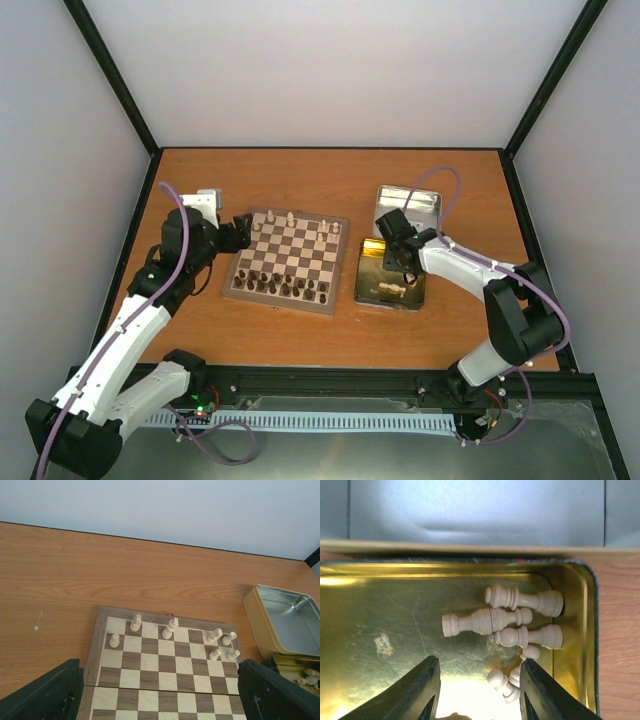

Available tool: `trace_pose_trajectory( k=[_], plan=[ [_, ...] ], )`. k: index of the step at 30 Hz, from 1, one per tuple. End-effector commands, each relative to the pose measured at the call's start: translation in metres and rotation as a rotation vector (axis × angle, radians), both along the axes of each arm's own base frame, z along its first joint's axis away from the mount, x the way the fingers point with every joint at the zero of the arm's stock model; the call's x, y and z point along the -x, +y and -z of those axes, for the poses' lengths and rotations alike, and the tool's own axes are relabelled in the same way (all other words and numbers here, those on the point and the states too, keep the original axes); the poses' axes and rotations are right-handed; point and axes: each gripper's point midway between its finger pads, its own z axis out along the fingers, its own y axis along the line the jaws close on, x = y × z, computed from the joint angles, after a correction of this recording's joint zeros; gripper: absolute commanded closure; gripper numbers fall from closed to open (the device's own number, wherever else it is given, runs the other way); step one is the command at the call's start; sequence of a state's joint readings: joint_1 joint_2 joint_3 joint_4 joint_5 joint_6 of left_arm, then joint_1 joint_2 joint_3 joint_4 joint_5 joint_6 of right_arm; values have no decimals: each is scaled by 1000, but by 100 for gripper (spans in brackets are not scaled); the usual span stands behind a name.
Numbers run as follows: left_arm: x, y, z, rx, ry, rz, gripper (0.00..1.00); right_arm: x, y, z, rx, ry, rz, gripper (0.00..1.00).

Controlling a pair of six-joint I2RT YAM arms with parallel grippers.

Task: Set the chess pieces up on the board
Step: Pick up the chess piece from the storage box.

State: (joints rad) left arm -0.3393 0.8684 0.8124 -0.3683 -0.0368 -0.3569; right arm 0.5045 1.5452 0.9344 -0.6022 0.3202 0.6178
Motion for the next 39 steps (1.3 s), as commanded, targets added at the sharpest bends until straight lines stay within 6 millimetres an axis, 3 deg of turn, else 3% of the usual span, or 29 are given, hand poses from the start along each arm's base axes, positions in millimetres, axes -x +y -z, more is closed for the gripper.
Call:
trace_pose_trajectory(
  k=[1, 11, 18, 22, 29, 32, 39],
  plan=[
    [-2, 0, -15, -1, -30, 3, 15, 15, -7, 23, 13, 81, 11, 57],
    [-1, 0, -15, -3, -32, 2, 15, 20, -17, 43, 131, 174, -28, 67],
    [-1, 2, -16, -4, -33, -3, 15, 19, -20, 43, 149, 174, -29, 87],
    [0, 1, -16, 0, -35, 0, 15, 17, -22, 35, 156, 148, -13, 87],
    [0, 0, -17, 4, -37, 3, 15, 13, -26, 6, 131, 54, 22, 72],
    [0, 0, -17, 4, -37, 6, 15, 20, -32, 8, 148, 66, 47, 72],
    [1, -1, -16, 3, -34, 10, 15, 37, -35, 25, 126, 114, 67, 81]
  ],
)
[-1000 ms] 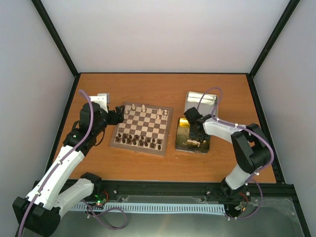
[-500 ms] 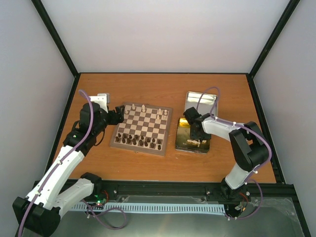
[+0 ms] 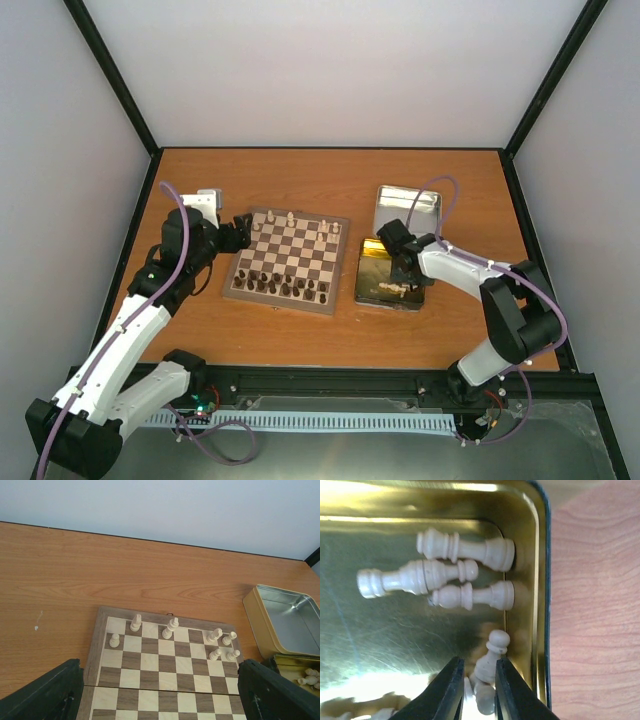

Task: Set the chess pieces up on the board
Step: Pick up the chess piece from the storage box.

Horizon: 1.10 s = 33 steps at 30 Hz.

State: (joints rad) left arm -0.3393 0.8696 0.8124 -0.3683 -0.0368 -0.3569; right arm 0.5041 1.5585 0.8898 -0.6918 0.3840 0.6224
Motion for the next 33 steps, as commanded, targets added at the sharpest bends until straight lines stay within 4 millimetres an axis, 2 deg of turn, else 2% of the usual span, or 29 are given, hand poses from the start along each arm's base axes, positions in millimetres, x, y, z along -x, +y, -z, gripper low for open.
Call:
trace_pose_trajectory(
  k=[1, 11, 17, 21, 26, 33],
  plan=[
    [1, -1, -16, 3, -34, 10, 15, 10, -8, 7, 0, 15, 44, 80],
    [0, -1, -15, 1, -31, 8, 15, 17, -6, 13, -21, 35, 50, 76],
    [0, 0, -16, 2, -32, 7, 15, 16, -1, 15, -49, 25, 47, 94],
    [1, 0, -16, 1, -33, 4, 15, -2, 8, -11, -43, -63, 8, 95],
    [1, 1, -16, 0, -34, 1, 15, -22, 38, -51, -174, -183, -61, 94],
    [3, 3, -18, -1, -42, -5, 15, -37, 85, -75, -362, -218, -166, 92]
  ],
)
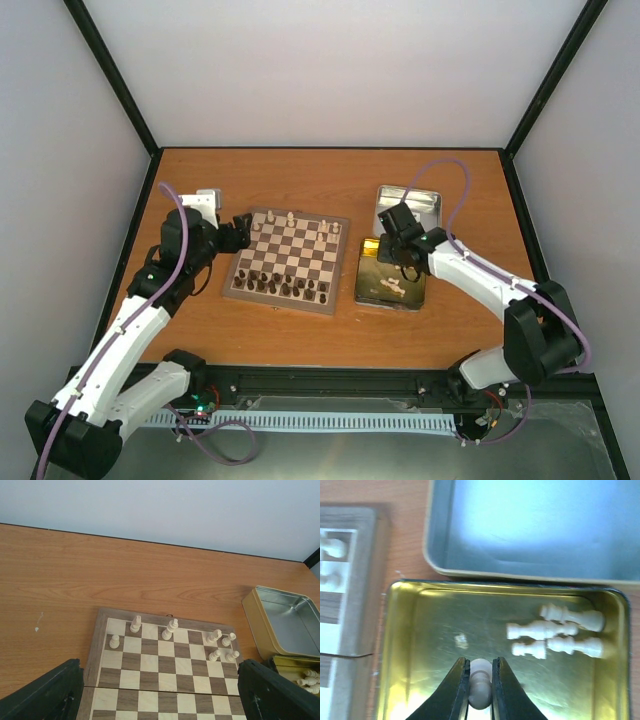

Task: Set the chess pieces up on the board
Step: Pick up the chess piece from the storage box, then place the chess piece on the chessboard.

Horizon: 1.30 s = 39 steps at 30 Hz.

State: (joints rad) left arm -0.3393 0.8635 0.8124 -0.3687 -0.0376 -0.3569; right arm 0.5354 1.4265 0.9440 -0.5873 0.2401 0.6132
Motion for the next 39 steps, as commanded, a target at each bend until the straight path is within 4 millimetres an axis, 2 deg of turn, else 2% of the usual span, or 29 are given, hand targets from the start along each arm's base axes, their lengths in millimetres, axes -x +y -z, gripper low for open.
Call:
trace_pose_trajectory(
  k=[1, 4, 7, 12, 22, 27, 39],
  plan=[
    [3, 3, -17, -1, -39, -5, 15, -14, 39, -20, -106, -52, -101, 92],
    [3, 3, -17, 0, -42, -4, 15, -24, 73, -30, -124, -70, -175, 91],
    [3, 3, -17, -1, -42, -6, 15, -32, 100, -26, -98, -44, -227, 90],
    [5, 6, -17, -5, -45, -17, 15, -41, 137, 0, -38, 29, -301, 90],
    [6, 8, -18, -7, -49, -28, 15, -50, 206, 0, 6, 19, -423, 89],
    [6, 9, -18, -7, -52, -30, 15, -60, 220, 4, 18, 14, -430, 89],
    [6, 9, -17, -10, -48, -32, 15, -79, 215, 36, 127, 26, -380, 86]
  ],
)
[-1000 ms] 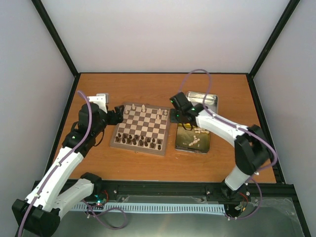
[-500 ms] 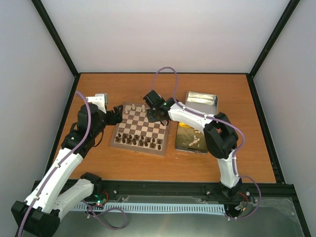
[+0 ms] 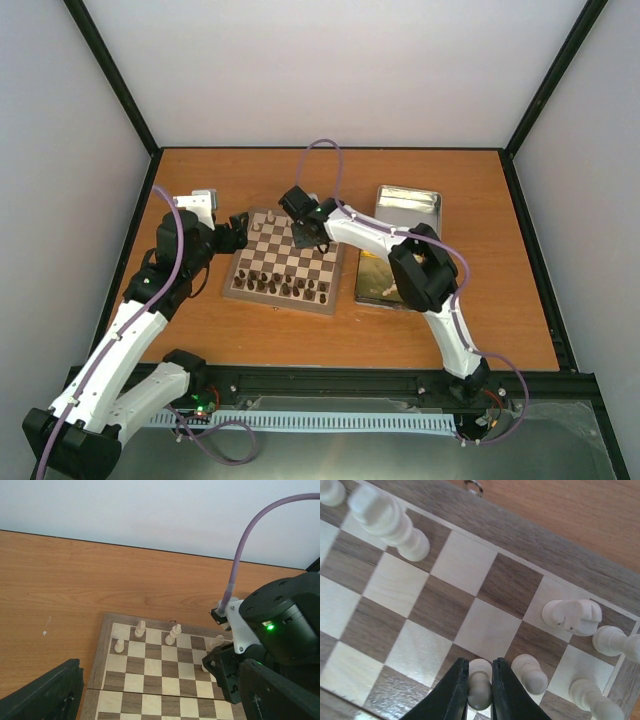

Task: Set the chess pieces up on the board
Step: Place the chess piece on the chessboard.

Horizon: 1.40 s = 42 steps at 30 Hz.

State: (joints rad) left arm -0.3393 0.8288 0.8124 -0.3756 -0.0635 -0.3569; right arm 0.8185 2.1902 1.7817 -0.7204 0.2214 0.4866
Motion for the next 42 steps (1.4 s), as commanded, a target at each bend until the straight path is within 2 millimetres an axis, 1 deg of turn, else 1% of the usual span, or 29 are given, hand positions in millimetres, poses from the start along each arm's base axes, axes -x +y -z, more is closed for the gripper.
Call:
trace_pose_trajectory(
  k=[1, 8, 15, 18, 23, 26, 28, 30, 32, 37, 42],
  plan=[
    [1, 3, -8, -10, -18, -8, 15, -10, -4, 2, 39, -27, 24, 86],
    [1, 3, -8, -12, -18, -9, 15, -18, -2, 12, 44, -20, 27, 85],
    [0, 3, -7, -14, -14, -9, 15, -23, -2, 15, 47, -22, 37, 81],
    [0, 3, -7, -15, -13, -10, 15, -27, 1, 12, 37, -32, 37, 81],
    [0, 3, -6, -15, -13, -11, 15, -31, 6, 6, 21, -48, 33, 84],
    [1, 4, -7, -15, -15, -12, 15, -34, 4, 4, 33, -57, 41, 84],
    [1, 3, -7, -15, -14, -10, 15, -35, 3, 3, 38, -58, 45, 82],
    [1, 3, -7, -15, -13, -9, 15, -33, 2, 3, 32, -50, 45, 78],
    [1, 3, -7, -12, -15, -10, 15, -33, 3, -3, 20, -51, 46, 74],
    [1, 3, -8, -12, -16, -9, 15, -31, 4, -26, -11, -70, 40, 72],
    [2, 4, -9, -10, -20, -10, 15, -26, -2, -65, -61, -119, 45, 71]
  ],
)
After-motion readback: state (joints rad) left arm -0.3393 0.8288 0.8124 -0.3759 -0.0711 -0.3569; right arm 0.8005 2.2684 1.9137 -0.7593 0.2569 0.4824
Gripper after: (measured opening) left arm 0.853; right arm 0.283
